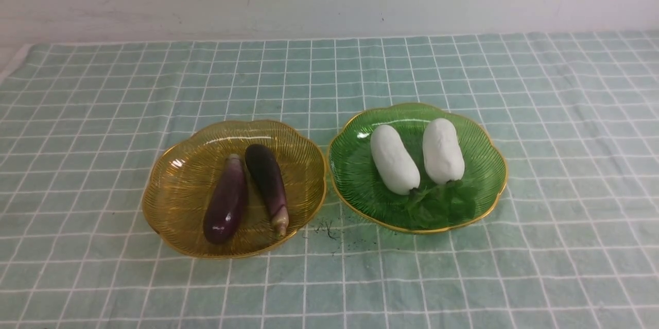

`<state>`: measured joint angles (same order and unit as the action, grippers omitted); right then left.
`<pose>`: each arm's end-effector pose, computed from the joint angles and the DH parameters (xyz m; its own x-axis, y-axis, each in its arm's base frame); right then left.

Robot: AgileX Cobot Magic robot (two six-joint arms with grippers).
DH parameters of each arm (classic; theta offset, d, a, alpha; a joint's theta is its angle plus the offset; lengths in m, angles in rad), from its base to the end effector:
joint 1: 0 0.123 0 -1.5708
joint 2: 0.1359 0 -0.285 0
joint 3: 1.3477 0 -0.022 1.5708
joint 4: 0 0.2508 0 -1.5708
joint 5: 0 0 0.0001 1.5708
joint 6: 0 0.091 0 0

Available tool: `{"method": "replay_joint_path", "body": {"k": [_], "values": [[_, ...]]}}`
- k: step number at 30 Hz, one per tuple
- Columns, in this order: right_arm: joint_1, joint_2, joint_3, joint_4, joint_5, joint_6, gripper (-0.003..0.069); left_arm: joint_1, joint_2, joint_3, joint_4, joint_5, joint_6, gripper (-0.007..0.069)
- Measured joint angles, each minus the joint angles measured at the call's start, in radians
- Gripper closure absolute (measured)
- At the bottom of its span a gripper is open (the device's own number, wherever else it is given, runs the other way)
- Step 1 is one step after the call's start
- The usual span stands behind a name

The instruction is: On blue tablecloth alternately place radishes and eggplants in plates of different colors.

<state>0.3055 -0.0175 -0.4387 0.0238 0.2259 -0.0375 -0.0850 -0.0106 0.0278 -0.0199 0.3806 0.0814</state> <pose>0.0063 0.0025 0.3335 0.3021 0.0803 -0.9499 -0.3013 0.9534 -0.0153 0.0522 -0.0051 0.1702 -0.2981 0.0885 -0.9504 0.1109 0.9922 0.0576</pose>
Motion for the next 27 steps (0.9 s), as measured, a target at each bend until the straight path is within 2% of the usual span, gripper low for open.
{"method": "replay_joint_path", "body": {"k": [7,15,19,27], "values": [[-0.006,0.0,0.009,-0.024,0.039,-0.001,0.0671,0.0,0.0,0.0,0.0,0.001,0.0,0.0632],[-0.199,0.0,0.283,-0.145,0.104,-0.004,0.0671,0.0,0.0,0.0,0.0,0.001,0.0,0.0632],[-0.257,0.001,0.448,-0.15,0.135,-0.001,0.0671,0.0,0.0,0.0,0.0,0.001,0.0,0.0632],[-0.27,0.002,0.46,-0.147,0.157,0.027,0.0671,0.0,0.0,0.0,0.0,0.001,-0.001,0.0632]]}}
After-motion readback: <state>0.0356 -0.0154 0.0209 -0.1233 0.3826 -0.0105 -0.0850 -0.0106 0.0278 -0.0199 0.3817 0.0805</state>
